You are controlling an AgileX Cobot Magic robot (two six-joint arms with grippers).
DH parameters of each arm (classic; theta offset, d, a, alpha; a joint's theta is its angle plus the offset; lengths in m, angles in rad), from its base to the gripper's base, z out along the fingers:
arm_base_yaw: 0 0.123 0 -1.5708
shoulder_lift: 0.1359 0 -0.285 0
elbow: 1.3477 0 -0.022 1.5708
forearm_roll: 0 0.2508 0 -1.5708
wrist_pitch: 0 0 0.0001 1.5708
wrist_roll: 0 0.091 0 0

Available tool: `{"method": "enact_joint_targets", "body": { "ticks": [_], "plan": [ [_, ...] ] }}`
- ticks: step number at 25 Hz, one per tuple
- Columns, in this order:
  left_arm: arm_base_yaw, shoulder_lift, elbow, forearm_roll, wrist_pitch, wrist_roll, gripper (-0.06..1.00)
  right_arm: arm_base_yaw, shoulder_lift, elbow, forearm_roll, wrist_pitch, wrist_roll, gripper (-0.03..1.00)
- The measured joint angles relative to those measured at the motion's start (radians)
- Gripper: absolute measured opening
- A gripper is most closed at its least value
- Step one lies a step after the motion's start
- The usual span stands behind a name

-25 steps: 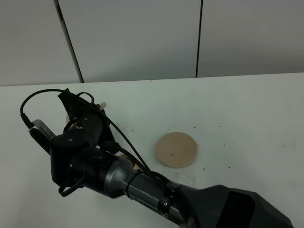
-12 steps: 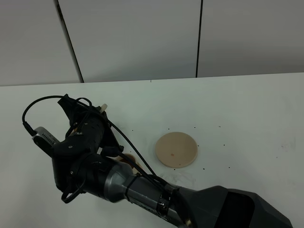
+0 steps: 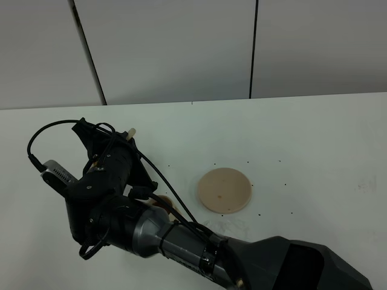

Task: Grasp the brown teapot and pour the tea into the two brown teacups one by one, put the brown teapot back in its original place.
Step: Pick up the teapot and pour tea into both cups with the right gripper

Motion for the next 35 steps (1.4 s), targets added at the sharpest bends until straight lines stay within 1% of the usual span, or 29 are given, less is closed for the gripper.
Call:
{"method": "enact_joint_targets", "body": {
  "ticks": [14,35],
  "plan": [
    [0.000,0.000,0.000,0.000,0.000,-0.002,0.28,0.000,0.000,0.011,-0.033,-0.005,0.002,0.09],
    [0.000,0.000,0.000,0.000,0.000,-0.001,0.28,0.000,0.000,0.011,-0.049,-0.004,0.002,0.09]
  ]
}}
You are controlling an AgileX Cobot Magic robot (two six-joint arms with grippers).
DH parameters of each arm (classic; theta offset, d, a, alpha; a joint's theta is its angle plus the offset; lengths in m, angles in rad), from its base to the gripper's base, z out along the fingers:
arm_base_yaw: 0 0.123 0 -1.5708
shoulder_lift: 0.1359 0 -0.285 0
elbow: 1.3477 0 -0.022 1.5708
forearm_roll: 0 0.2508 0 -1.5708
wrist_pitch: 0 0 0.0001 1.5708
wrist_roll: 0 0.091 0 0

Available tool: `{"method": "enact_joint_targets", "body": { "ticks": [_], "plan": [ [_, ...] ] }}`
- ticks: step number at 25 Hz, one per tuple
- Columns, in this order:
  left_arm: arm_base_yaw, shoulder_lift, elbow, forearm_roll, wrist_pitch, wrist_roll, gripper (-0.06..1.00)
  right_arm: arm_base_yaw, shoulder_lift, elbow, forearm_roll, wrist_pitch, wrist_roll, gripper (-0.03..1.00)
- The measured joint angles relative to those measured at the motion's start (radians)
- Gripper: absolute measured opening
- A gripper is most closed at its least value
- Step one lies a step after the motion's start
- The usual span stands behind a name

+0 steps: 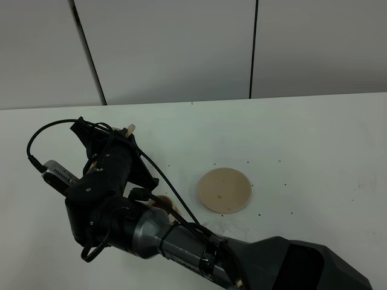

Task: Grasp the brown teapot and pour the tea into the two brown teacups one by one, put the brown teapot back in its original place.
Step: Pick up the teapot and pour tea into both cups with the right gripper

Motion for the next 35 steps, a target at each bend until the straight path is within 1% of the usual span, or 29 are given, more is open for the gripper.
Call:
{"method": "enact_joint_targets", "body": {
  "ticks": [35],
  "plan": [
    [0.000,0.000,0.000,0.000,0.000,0.001,0.28,0.009,0.000,0.000,-0.011,0.008,-0.003,0.09]
  ]
}}
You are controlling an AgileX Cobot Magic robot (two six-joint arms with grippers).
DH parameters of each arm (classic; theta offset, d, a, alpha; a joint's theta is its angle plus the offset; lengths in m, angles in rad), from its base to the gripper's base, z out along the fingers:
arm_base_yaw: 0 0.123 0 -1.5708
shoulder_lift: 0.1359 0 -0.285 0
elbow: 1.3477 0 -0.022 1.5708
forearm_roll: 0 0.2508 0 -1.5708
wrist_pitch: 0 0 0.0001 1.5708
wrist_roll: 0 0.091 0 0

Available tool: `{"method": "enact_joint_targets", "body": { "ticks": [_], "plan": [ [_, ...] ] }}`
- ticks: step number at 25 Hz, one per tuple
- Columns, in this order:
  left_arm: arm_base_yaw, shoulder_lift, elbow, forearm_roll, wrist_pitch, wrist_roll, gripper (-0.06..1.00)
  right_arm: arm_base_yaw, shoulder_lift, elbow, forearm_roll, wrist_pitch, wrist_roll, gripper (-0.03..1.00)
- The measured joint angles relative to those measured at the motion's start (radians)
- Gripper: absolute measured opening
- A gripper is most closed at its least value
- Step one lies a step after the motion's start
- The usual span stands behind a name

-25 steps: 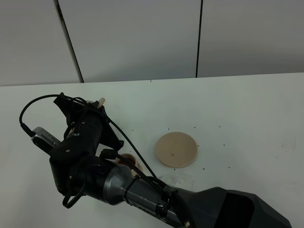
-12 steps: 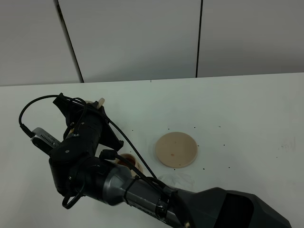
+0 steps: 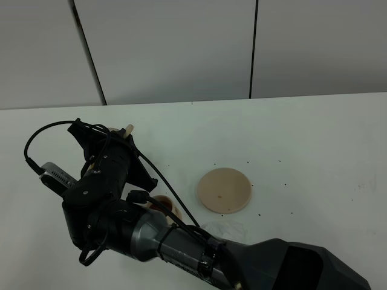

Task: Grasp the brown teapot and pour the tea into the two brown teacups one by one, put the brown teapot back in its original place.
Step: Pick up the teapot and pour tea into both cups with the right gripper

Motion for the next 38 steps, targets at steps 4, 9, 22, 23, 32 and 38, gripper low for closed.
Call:
{"method": "enact_joint_targets", "body": {
  "ticks": [4,9,22,23,32,38],
  "plan": [
    [0.000,0.000,0.000,0.000,0.000,0.000,0.28,0.000,0.000,0.000,-0.001,0.000,0.000,0.09],
    [0.000,0.000,0.000,0.000,0.000,-0.001,0.28,0.000,0.000,0.000,-0.001,0.000,0.000,0.09],
    [0.000,0.000,0.000,0.000,0.000,-0.001,0.28,0.001,0.000,0.000,-0.001,0.000,-0.001,0.09],
    [0.000,0.000,0.000,0.000,0.000,-0.001,0.28,0.001,0.000,0.000,-0.001,0.000,0.000,0.09],
    [0.000,0.000,0.000,0.000,0.000,0.000,0.28,0.001,0.000,0.000,-0.004,0.000,-0.001,0.09],
    [0.000,0.000,0.000,0.000,0.000,0.001,0.28,0.001,0.000,0.000,-0.004,0.001,-0.001,0.09]
  ]
}}
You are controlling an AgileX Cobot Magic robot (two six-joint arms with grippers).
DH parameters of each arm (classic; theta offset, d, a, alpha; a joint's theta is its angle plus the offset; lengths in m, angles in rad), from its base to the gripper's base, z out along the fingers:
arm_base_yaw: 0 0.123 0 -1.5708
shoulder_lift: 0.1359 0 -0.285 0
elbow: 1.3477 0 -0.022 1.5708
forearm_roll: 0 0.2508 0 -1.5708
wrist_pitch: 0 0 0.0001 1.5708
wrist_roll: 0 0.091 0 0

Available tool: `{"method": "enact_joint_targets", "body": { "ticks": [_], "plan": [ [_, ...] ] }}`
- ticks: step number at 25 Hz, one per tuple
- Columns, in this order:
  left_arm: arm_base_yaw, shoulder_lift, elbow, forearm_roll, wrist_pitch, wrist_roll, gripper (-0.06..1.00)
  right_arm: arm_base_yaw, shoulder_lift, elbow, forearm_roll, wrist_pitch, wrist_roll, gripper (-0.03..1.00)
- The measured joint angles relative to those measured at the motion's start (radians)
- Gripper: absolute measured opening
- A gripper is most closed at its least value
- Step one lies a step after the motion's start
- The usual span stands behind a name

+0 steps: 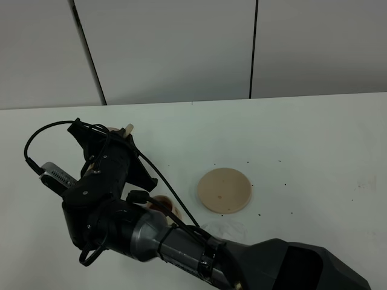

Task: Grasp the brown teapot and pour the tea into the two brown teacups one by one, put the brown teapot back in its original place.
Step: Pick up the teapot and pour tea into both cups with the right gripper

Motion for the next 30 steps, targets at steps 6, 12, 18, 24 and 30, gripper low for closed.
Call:
{"method": "enact_joint_targets", "body": {
  "ticks": [6,12,18,24,30],
  "plan": [
    [0.000,0.000,0.000,0.000,0.000,0.000,0.28,0.000,0.000,0.000,0.000,0.000,0.000,0.09],
    [0.000,0.000,0.000,0.000,0.000,0.000,0.28,-0.001,0.000,0.000,-0.001,0.000,0.000,0.09],
    [0.000,0.000,0.000,0.000,0.000,0.000,0.28,0.000,0.000,0.001,-0.002,0.000,0.000,0.09],
    [0.000,0.000,0.000,0.000,0.000,0.000,0.28,-0.001,0.000,0.040,-0.031,-0.011,0.010,0.09],
    [0.000,0.000,0.000,0.000,0.000,0.000,0.28,0.000,0.000,0.040,-0.053,-0.017,0.027,0.09]
  ]
}}
